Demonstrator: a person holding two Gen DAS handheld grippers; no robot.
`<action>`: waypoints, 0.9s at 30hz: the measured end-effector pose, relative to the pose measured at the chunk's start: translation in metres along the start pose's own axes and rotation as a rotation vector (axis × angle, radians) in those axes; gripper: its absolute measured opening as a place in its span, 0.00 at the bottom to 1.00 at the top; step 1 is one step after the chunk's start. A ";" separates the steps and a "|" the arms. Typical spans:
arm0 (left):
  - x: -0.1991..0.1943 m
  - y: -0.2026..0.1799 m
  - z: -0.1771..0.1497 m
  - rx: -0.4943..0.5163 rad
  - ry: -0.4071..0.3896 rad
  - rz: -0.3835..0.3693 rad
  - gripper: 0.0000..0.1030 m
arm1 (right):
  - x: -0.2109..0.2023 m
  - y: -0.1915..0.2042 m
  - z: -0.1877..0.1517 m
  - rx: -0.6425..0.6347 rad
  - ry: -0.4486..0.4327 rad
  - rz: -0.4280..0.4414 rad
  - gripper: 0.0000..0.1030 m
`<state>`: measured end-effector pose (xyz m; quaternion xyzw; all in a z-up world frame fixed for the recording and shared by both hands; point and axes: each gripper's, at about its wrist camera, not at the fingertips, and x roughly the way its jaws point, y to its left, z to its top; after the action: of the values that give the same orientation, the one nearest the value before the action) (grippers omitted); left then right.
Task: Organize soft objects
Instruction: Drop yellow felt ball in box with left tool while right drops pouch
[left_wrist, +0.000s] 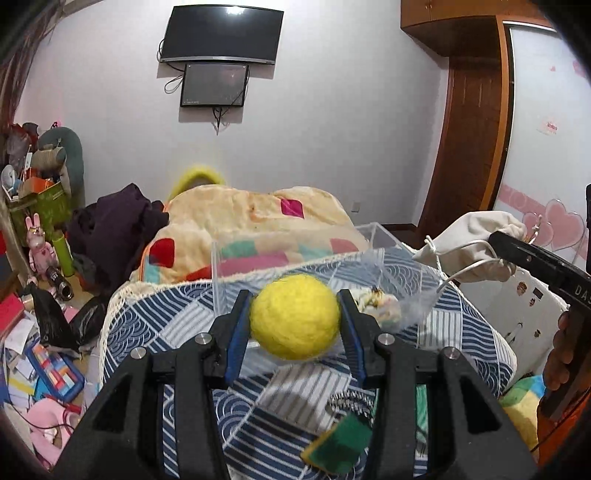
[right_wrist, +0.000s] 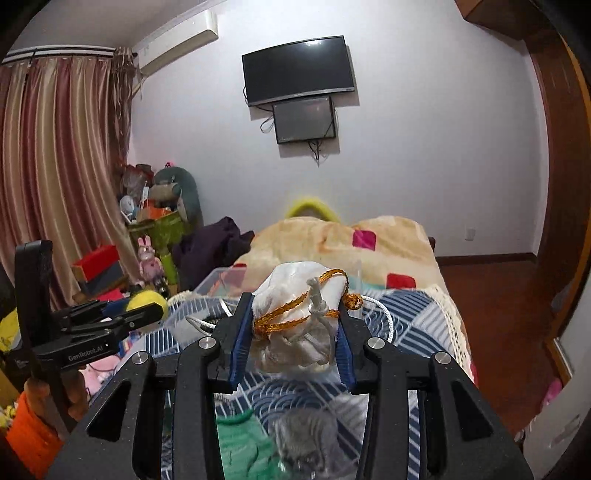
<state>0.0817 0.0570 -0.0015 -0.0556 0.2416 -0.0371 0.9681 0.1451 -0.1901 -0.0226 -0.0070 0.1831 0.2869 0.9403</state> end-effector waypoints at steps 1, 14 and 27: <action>0.002 0.000 0.003 0.002 -0.001 0.001 0.44 | 0.002 0.001 0.001 -0.005 -0.001 -0.001 0.35; 0.058 -0.001 0.021 0.013 0.044 0.018 0.44 | 0.057 0.009 0.005 -0.037 0.096 0.011 0.35; 0.136 0.011 0.017 -0.004 0.200 0.051 0.44 | 0.117 0.005 -0.001 -0.103 0.297 -0.008 0.35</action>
<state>0.2105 0.0564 -0.0508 -0.0475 0.3384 -0.0174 0.9396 0.2317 -0.1231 -0.0642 -0.0982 0.3052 0.2881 0.9023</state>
